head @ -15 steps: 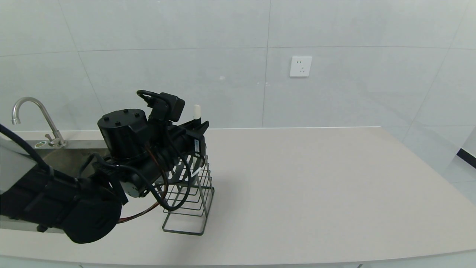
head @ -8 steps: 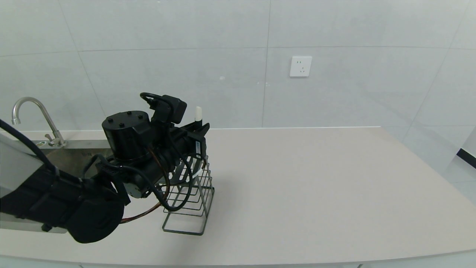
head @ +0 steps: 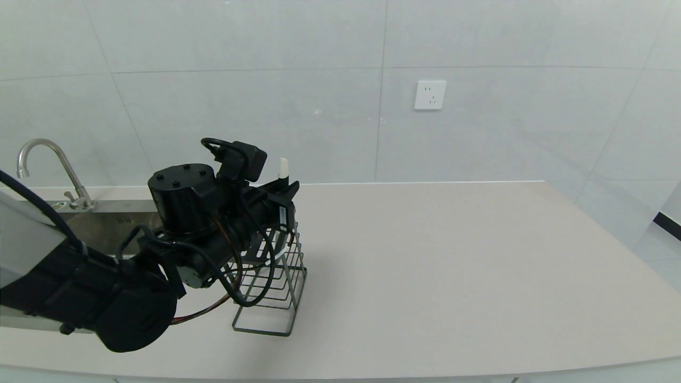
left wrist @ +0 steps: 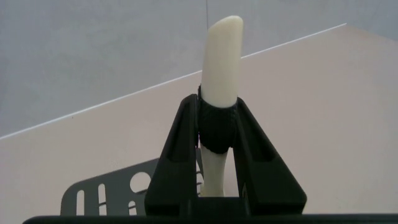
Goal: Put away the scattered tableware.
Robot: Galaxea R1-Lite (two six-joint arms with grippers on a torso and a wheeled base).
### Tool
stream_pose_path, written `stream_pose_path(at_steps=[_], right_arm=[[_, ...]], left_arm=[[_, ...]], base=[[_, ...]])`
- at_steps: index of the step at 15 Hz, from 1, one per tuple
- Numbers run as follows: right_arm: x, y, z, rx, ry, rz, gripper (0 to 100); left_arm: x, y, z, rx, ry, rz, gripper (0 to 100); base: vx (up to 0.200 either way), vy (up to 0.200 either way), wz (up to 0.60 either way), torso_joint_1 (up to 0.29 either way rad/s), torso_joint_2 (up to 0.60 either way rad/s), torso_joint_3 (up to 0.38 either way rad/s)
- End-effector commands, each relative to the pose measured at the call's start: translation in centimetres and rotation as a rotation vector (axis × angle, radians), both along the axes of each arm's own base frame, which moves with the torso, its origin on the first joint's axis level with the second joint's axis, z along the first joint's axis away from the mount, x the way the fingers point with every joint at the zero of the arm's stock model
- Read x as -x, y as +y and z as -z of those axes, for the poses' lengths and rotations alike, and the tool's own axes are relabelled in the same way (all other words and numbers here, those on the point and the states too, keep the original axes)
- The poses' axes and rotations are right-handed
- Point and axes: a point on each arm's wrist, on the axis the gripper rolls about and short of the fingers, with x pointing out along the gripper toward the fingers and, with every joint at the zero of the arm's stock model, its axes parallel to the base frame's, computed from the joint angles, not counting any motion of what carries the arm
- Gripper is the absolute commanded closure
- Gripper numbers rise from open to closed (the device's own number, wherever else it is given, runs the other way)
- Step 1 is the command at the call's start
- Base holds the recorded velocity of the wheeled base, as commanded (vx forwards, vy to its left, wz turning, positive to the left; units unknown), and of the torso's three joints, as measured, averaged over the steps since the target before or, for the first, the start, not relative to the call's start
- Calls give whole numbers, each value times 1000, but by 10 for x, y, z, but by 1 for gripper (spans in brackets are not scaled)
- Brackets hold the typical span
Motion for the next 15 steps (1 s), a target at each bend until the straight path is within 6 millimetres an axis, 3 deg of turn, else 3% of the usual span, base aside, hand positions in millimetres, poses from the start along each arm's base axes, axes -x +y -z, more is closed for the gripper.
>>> stream_pose_path(at_steps=[1, 13, 14, 15], right_arm=[[0, 0, 0, 0, 0, -1, 0], [0, 0, 0, 0, 0, -1, 0], [0, 0, 0, 0, 1, -1, 0], [0, 0, 0, 0, 0, -1, 0]], left_arm=[[3, 2, 4, 4, 14, -1, 100], [8, 5, 10, 47, 62, -6, 100], [8, 5, 10, 47, 62, -6, 0], [9, 6, 9, 47, 62, -6, 0]], base=[[0, 0, 0, 0, 0, 0], [0, 0, 0, 0, 0, 0], [0, 0, 0, 0, 0, 0], [0, 0, 0, 0, 0, 0]])
